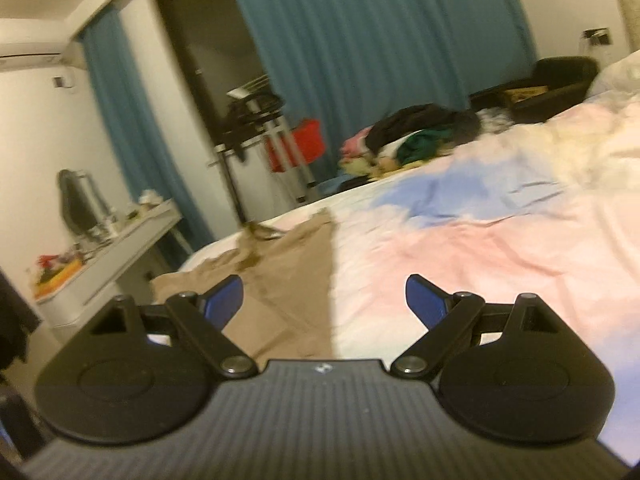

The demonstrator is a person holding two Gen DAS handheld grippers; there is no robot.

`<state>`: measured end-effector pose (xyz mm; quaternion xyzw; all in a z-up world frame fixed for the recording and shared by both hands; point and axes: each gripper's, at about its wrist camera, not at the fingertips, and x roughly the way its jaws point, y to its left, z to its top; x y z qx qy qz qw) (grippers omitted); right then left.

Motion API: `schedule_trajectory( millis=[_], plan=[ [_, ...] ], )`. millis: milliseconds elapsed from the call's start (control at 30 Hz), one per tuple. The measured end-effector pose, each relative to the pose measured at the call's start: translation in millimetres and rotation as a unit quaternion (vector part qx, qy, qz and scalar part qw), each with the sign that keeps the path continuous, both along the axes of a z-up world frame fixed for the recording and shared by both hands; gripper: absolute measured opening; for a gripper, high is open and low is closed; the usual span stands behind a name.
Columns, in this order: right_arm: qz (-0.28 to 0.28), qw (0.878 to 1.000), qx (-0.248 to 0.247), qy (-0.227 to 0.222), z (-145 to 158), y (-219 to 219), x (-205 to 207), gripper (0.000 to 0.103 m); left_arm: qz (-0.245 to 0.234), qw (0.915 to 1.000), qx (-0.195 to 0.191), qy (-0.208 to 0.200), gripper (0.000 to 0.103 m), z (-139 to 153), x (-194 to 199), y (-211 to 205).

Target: Fold clothes

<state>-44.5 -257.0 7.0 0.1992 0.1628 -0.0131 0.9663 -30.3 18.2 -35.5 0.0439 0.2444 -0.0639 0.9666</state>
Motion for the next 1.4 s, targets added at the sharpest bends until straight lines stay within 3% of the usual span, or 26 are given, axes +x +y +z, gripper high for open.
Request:
schedule_trajectory(
  millis=[67,200,433,500,567,633,733,800,967,1167,1300,1400],
  plan=[
    [-0.017,1.0,-0.014,-0.003,-1.7,-8.8,-5.0,0.089,-0.022,0.9996,0.012,0.013,0.097,-2.2,-1.7,-23.3],
    [-0.033,0.999,0.007,-0.015,-4.6,-28.4,-9.3,0.089,-0.066,0.997,0.018,0.035,0.092,-8.7,-5.2,-70.5],
    [-0.046,0.995,0.087,0.017,-27.5,-71.0,7.5,0.089,-0.127,0.9818,-0.045,0.134,0.073,-37.3,1.6,-138.8],
    [-0.053,0.994,0.097,0.025,-33.0,-77.6,9.6,0.089,-0.149,0.9783,-0.041,0.139,0.066,-47.9,0.0,-157.2],
    [-0.058,0.992,0.106,0.031,-37.8,-82.4,11.2,0.09,-0.168,0.9766,-0.035,0.13,0.064,-56.4,-3.7,-171.3],
    [-0.059,0.991,0.114,0.036,-41.8,-85.4,12.2,0.09,-0.175,0.976,-0.023,0.127,0.054,-66.2,-3.2,-182.2],
    [-0.059,0.991,0.116,0.041,-45.8,-86.5,11.6,0.09,-0.166,0.9751,-0.02,0.146,0.029,-80.4,7.6,-186.4],
    [-0.057,0.991,0.114,0.043,-46.1,-85.4,11.3,0.09,-0.162,0.9741,-0.026,0.156,0.004,-84.8,14.4,-182.4],
    [-0.044,0.99,0.123,0.048,-47.2,-82.2,9.6,0.09,-0.175,0.9701,-0.075,0.151,0.002,-52.2,18.8,-146.9],
    [-0.022,0.99,0.131,0.05,-45.8,-74.1,16.8,0.089,-0.169,0.9578,-0.164,0.165,0.002,2.1,12.9,-68.5],
    [0.002,0.992,0.107,0.061,-44.4,-57.3,23.1,0.089,-0.113,0.9423,-0.233,0.212,0.001,-4.4,17.3,-3.3],
    [0.016,0.993,0.089,0.07,-44.6,-45.2,26.1,0.089,-0.068,0.9406,-0.238,0.233,0.001,-22.8,21.8,31.1]
  ],
)
